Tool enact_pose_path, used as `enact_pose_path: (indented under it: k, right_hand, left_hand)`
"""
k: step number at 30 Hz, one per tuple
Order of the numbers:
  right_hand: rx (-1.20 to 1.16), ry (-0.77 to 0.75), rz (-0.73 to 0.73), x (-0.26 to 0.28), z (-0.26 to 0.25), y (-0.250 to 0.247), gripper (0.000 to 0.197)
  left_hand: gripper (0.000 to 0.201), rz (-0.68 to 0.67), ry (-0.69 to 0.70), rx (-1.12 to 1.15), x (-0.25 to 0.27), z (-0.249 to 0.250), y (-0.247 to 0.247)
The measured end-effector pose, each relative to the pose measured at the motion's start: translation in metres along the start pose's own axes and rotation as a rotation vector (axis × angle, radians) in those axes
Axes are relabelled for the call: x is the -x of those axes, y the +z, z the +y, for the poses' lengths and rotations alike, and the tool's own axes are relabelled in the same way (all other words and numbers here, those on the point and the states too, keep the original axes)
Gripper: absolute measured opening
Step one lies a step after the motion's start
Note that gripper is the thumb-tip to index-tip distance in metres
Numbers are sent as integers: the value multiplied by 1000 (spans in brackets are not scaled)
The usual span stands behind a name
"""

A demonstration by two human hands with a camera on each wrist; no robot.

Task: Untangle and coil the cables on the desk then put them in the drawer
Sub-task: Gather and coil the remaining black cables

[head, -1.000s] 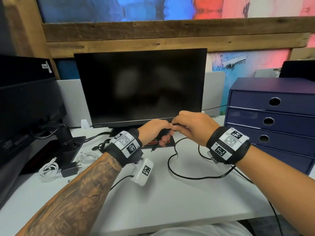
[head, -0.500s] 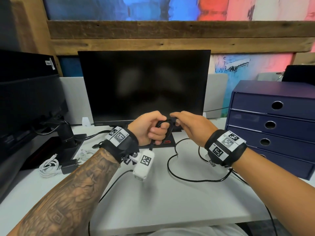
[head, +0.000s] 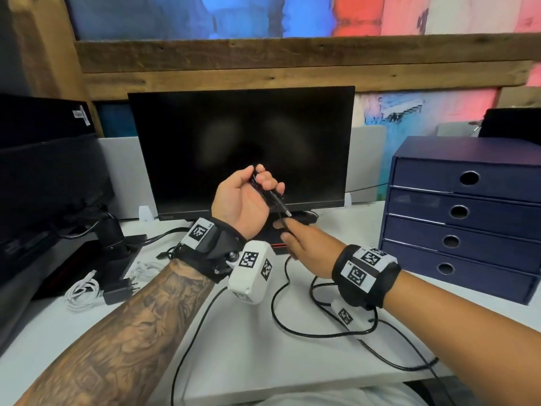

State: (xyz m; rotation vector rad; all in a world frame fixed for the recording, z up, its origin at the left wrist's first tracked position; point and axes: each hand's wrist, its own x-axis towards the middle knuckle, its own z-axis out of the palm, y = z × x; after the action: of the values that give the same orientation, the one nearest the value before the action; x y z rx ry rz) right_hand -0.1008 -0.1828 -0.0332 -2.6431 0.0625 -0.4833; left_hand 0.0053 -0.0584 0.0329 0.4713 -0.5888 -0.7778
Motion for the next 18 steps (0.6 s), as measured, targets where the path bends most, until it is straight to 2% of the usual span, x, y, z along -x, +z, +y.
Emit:
enact_pose_path:
  k: [4,8,12,15,18]
  right_hand:
    - [103,-20,-107,8,-12,1,22]
    - [182,-3,-110,5,-21,-11,21]
    - [112,21,-110,5,-16,-19,12]
    - [234,-59,-31,-1,-11,-25,16]
    - [384,-148,130,-7,-2,-39,21]
  left_hand:
    - [20,97,141,-261,-8,-9,-15]
    - [17,184,247,-614,-11,-15,-34]
    - [17,149,341,-1263,-8,-9,-43]
    - [17,2,263,-1575,-2,-11,-50]
    - [23,-119,72,-1679,-2,-13,-51]
